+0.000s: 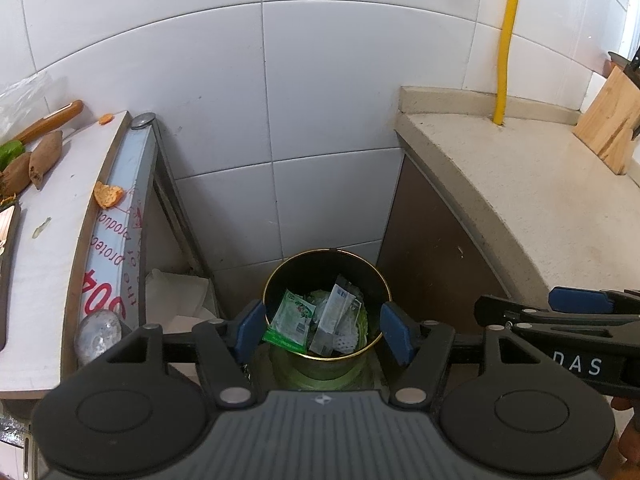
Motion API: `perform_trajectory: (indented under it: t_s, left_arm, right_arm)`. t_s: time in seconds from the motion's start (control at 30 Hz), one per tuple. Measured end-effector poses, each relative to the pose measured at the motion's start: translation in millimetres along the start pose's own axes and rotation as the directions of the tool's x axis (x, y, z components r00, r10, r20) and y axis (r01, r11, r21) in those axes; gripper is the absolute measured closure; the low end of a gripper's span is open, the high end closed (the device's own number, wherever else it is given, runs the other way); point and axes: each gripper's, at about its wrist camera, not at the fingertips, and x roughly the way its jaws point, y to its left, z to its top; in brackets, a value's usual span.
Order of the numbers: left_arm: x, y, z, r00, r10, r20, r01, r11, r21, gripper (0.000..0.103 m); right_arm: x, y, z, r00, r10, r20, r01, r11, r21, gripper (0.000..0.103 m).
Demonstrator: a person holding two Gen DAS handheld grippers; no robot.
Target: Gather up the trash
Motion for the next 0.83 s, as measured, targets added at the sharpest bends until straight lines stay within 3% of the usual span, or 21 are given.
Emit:
perform_trajectory:
  t_s: [0.83]
  left_arm:
    - [-2.1,-2.2,-4.6,1.0,0.012,0.001,-0.012,1.0,0.006,0.043]
  right_arm:
    - [-1.9,-1.1,-3.5,1.0,0.003,-0.004,-0.003,1.0,0.002,0.02]
